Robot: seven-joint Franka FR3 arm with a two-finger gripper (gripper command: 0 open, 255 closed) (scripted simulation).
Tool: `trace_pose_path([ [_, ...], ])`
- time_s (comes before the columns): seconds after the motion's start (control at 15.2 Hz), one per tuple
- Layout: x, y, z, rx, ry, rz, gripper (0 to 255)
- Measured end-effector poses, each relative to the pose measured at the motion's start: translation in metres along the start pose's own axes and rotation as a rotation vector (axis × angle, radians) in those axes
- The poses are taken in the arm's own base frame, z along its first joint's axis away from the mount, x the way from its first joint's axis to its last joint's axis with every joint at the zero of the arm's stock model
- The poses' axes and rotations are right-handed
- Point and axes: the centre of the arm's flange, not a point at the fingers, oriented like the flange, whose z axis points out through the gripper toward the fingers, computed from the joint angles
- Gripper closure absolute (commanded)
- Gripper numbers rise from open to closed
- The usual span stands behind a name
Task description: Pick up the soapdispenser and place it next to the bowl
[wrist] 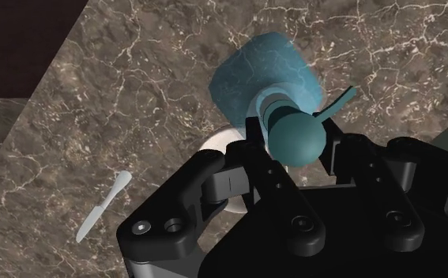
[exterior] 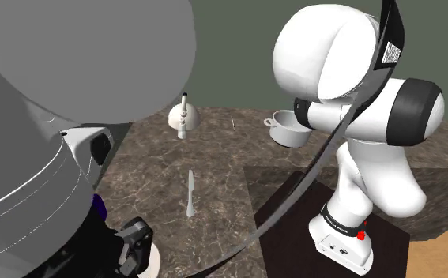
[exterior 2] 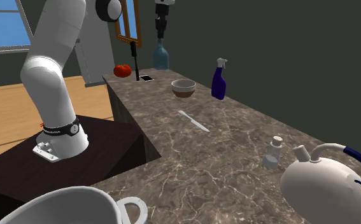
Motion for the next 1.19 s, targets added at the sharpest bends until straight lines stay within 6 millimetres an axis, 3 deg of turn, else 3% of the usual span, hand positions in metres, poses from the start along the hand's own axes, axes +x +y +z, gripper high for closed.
trace_pose_path([
  [1.19,0.007,-0.013,0.092,-0.001,0.000,0.003,255],
])
